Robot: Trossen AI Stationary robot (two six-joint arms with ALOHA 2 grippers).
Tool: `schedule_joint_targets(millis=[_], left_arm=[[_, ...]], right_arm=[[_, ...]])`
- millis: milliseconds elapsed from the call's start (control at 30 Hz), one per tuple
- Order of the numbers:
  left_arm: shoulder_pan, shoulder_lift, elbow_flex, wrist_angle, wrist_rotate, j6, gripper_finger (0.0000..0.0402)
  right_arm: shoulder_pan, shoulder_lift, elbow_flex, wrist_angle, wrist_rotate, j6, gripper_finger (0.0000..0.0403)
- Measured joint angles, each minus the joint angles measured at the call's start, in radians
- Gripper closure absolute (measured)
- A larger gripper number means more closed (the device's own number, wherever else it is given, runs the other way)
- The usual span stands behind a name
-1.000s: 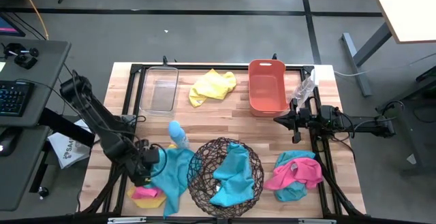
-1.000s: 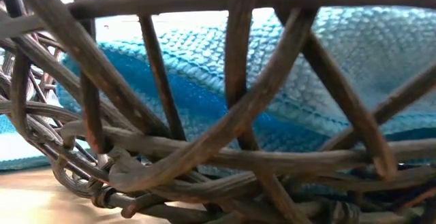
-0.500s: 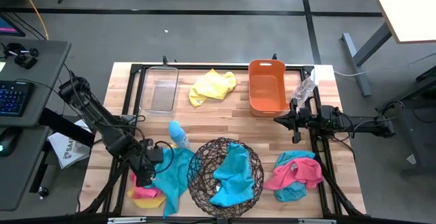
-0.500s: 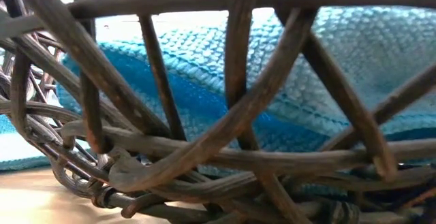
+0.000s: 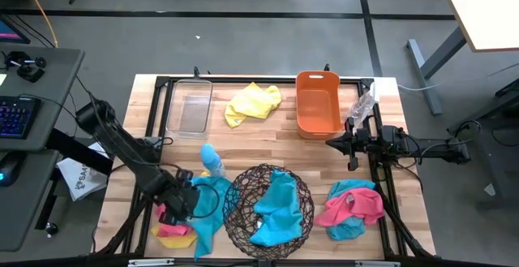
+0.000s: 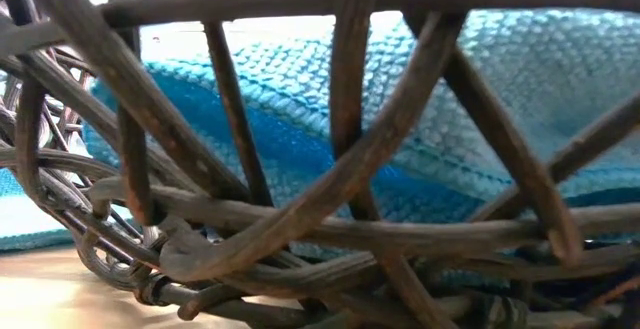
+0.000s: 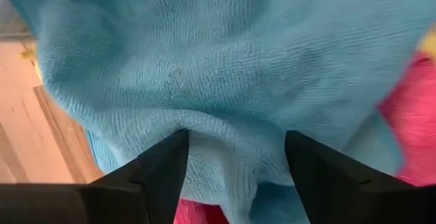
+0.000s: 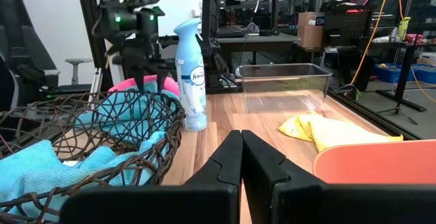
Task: Sort microfiber towel by color & place in baskets
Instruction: Put the right blue towel into the wooden basket
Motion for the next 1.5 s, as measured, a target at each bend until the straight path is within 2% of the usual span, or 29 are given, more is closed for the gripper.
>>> schedule_joint_targets(millis=[133, 200, 267, 367, 433, 533, 667, 767, 833, 933, 1067, 1200, 1300, 1400, 1500], left_arm=[[0.005, 0.055, 0.0, -0.002, 0.009, 0.015, 0.0175], [0.005, 0.067, 0.0, -0.003, 0.001, 0.015, 0.0199], [0.007, 0.066, 0.0, -0.003, 0.0, 0.015, 0.0246], [0.015, 0.054, 0.01, -0.044, 0.011, 0.003, 0.0357], [0.026, 0.029, 0.047, -0.112, 0.011, -0.027, 0.0385], [0.036, -0.036, 0.155, -0.232, 0.0, -0.045, 0.0393], [0.042, -0.131, 0.381, -0.307, -0.01, 0.005, 0.0397], [0.041, -0.167, 0.577, -0.296, -0.093, 0.014, 0.04], [0.041, -0.166, 0.707, -0.27, -0.182, 0.026, 0.04], [0.065, -0.12, 0.861, -0.186, -0.291, 0.134, 0.0401], [0.132, 0.004, 1.01, -0.086, -0.307, 0.336, 0.0401], [0.207, 0.131, 1.107, 0.006, -0.236, 0.561, 0.0401], [0.26, 0.199, 1.127, 0.048, -0.207, 0.692, 0.0401], [0.306, 0.266, 1.125, 0.042, -0.185, 0.729, 0.0401], [0.331, 0.317, 1.096, 0.035, -0.101, 0.719, 0.0401]], right_arm=[[0.0, 0.0, 0.0, 0.0, 0.0, 0.0, 0.0402], [0.0, 0.0, 0.0, 0.0, 0.0, 0.0, 0.0402], [0.0, 0.0, 0.0, 0.0, 0.0, 0.0, 0.0402], [0.0, 0.0, 0.0, 0.0, 0.0, 0.0, 0.0402], [0.0, 0.0, 0.0, 0.0, 0.0, 0.0, 0.0402], [0.0, 0.0, 0.0, 0.0, 0.0, 0.0, 0.0402], [0.0, 0.0, 0.0, 0.0, 0.0, 0.0, 0.0402], [0.0, 0.0, 0.0, 0.0, 0.0, 0.0, 0.0402], [0.0, 0.0, 0.0, 0.0, 0.0, 0.0, 0.0402], [0.0, 0.0, 0.0, 0.0, 0.0, 0.0, 0.0402], [0.0, 0.0, 0.0, 0.0, 0.0, 0.0, 0.0402], [0.0, 0.0, 0.0, 0.0, 0.0, 0.0, 0.0402], [0.0, 0.0, 0.0, 0.0, 0.0, 0.0, 0.0402], [0.0, 0.0, 0.0, 0.0, 0.0, 0.0, 0.0402], [0.0, 0.0, 0.0, 0.0, 0.0, 0.0, 0.0402]])
